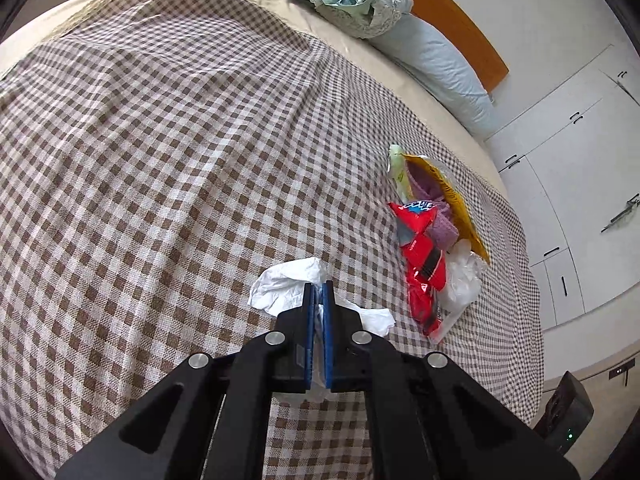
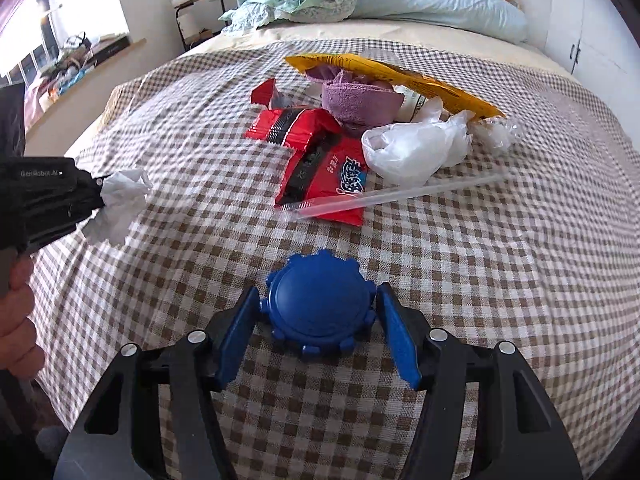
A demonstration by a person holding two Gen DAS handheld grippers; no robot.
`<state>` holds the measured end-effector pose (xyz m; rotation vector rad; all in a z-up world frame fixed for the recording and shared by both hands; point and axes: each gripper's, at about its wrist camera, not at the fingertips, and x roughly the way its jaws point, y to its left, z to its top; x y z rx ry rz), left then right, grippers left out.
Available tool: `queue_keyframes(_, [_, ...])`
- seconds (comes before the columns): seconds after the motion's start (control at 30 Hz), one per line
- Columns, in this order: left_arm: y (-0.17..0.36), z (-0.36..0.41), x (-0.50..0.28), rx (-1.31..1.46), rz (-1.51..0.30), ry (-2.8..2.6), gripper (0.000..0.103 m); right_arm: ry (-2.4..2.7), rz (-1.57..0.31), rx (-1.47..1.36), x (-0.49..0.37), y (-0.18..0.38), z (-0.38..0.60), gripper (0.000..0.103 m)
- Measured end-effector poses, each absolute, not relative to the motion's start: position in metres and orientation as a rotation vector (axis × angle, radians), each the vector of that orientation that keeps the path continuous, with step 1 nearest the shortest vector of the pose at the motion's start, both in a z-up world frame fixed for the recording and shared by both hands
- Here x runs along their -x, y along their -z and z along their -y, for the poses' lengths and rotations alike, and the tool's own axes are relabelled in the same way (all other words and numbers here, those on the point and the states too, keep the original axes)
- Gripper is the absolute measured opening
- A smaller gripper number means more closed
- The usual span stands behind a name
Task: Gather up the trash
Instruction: 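Grasp the white tissue with the left tool while the right tool grasps the blue cap, then carry tissue and blue cap to the trash bag and open both tools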
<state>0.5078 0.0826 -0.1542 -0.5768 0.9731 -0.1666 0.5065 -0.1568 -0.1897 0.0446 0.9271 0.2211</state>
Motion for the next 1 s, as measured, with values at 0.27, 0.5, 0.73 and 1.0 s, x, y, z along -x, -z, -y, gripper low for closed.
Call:
queue_keyframes(0.27, [0.151,-0.060,-0.507,0.492,-0.976,0.175,0.001,-0.201,-0.898,0.013,-0.496,0.184,0.153,0.053])
queue_keyframes(0.5, [0.138,-0.030,-0.483,0.316,-0.982,0.134,0.001,-0.167,-0.847,-0.009,-0.479,0.151,0.182,0.053])
queue_keyframes(0.73, [0.094,0.028,-0.414,0.155,-0.933,0.184,0.001,-0.105,-0.755,-0.044,-0.425,0.102,0.249,0.053])
queue_keyframes(1.0, [0.045,0.144,-0.333,0.027,-0.878,0.446,0.001,0.065,-0.697,-0.109,-0.326,0.086,0.371,0.053])
